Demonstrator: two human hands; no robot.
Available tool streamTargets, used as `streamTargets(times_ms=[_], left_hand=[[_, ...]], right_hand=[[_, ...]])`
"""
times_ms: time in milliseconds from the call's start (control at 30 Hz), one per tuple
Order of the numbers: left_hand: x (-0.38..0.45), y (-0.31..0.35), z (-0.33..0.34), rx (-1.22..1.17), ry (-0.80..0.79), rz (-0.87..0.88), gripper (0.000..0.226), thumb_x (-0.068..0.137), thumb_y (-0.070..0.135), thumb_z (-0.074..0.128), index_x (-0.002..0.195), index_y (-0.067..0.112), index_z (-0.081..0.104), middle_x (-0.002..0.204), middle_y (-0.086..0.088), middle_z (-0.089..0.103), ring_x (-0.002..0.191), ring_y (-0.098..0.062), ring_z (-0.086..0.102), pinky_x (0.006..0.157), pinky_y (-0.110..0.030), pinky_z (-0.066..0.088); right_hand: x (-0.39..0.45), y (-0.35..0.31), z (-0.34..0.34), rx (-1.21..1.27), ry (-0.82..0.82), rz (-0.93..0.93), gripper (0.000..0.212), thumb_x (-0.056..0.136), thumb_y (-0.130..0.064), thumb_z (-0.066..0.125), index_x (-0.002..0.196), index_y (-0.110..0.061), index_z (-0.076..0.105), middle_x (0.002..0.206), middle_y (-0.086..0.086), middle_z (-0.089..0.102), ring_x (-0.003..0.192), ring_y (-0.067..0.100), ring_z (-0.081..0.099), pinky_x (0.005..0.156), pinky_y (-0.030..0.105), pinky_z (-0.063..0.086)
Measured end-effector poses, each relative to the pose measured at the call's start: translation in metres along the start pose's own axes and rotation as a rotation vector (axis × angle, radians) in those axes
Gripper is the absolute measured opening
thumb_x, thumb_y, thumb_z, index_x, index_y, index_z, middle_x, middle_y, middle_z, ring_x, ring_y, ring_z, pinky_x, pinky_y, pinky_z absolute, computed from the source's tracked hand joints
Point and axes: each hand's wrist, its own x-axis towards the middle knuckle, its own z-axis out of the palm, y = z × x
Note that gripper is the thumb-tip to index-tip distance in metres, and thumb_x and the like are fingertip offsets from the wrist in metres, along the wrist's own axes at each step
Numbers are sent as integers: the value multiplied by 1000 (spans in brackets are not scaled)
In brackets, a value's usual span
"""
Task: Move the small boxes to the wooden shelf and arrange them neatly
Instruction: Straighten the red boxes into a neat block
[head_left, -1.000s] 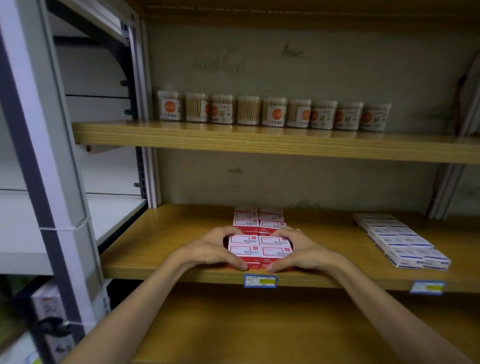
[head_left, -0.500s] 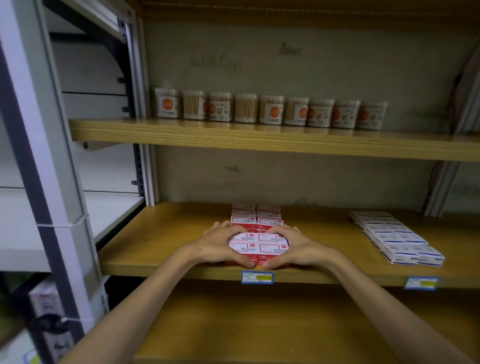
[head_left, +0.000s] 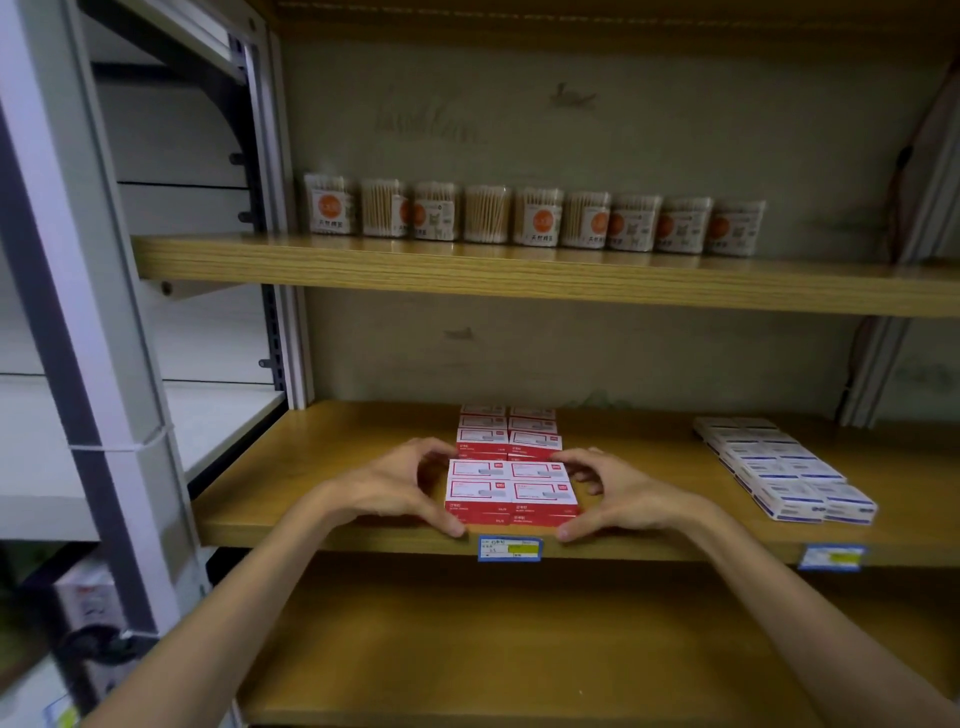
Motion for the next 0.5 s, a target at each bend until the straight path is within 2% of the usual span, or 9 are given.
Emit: streamTargets(times_ms=[67, 167, 400, 500], left_hand=[[-3, -6, -4, -7, 10, 1, 82, 64, 39, 92, 133, 34, 49, 123, 21, 52, 119, -4, 49, 86, -15, 39], [-5, -8, -2, -43, 29, 28, 66, 67, 38, 90, 123, 37, 56, 115, 25, 58, 112, -2, 52, 83, -14, 40], [-5, -8, 0, -56, 41, 17, 76, 66, 41, 89, 133, 34, 54, 112, 29, 54, 105, 3, 49, 80, -13, 39], [-5, -7, 0, -77, 50, 1, 77, 66, 42, 89, 134, 31, 55, 113, 25, 57, 103, 4, 50, 80, -15, 40]], right_hand=[[-3, 5, -4, 40, 14, -9, 92, 65, -38, 92, 143, -29, 44, 138, -10, 49, 126, 7, 46, 98, 20, 41], [-2, 10, -1, 90, 55, -18, 80, 66, -35, 91, 135, -31, 52, 134, -12, 53, 124, 6, 47, 91, 18, 40], [-3, 14, 2, 104, 83, -33, 91, 62, -45, 90, 142, -30, 50, 134, -12, 51, 125, 10, 46, 93, 19, 41], [-3, 16, 3, 100, 102, -28, 92, 62, -46, 90, 142, -28, 51, 134, -10, 51, 124, 12, 48, 92, 20, 42]])
